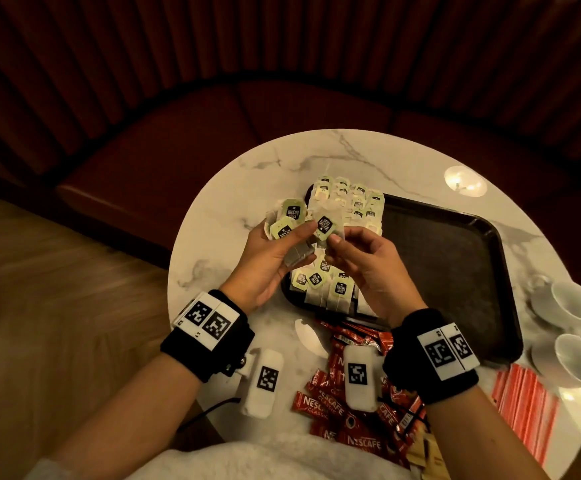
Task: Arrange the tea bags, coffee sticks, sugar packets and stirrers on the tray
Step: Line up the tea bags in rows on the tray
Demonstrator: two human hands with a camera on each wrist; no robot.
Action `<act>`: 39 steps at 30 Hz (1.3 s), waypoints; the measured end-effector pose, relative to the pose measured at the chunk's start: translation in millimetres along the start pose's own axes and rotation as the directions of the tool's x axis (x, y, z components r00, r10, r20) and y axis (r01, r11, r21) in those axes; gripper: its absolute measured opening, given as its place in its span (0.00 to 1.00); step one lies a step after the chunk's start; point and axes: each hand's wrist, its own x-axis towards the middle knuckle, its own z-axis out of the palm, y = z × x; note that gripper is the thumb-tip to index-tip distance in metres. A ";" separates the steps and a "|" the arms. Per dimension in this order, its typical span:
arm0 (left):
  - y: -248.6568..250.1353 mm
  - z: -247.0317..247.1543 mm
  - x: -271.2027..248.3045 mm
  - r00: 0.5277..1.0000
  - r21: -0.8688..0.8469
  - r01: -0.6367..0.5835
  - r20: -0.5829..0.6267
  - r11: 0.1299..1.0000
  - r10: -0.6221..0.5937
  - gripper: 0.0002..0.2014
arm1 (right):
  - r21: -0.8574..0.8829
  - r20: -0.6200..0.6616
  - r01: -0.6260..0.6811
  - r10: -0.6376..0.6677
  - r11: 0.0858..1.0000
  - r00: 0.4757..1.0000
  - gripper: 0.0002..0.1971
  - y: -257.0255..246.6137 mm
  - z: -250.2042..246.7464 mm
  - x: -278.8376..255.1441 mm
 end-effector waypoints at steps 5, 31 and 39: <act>-5.5 0.7 -1.7 0.999 0.065 0.035 0.035 0.997 -0.037 0.22 | 0.052 -0.035 0.004 -0.002 0.999 0.999 0.08 2.2 2.2 -1.3; -9.9 2.6 -0.8 0.997 0.063 0.065 0.046 0.996 -0.068 0.20 | -0.025 -0.019 0.020 -0.021 0.999 1.000 0.09 -4.5 -10.9 -12.8; -10.9 -0.2 3.9 0.998 0.114 0.012 -0.061 0.993 -0.005 0.15 | -0.008 -0.045 0.007 -0.007 1.000 0.999 0.18 0.3 -16.0 -15.0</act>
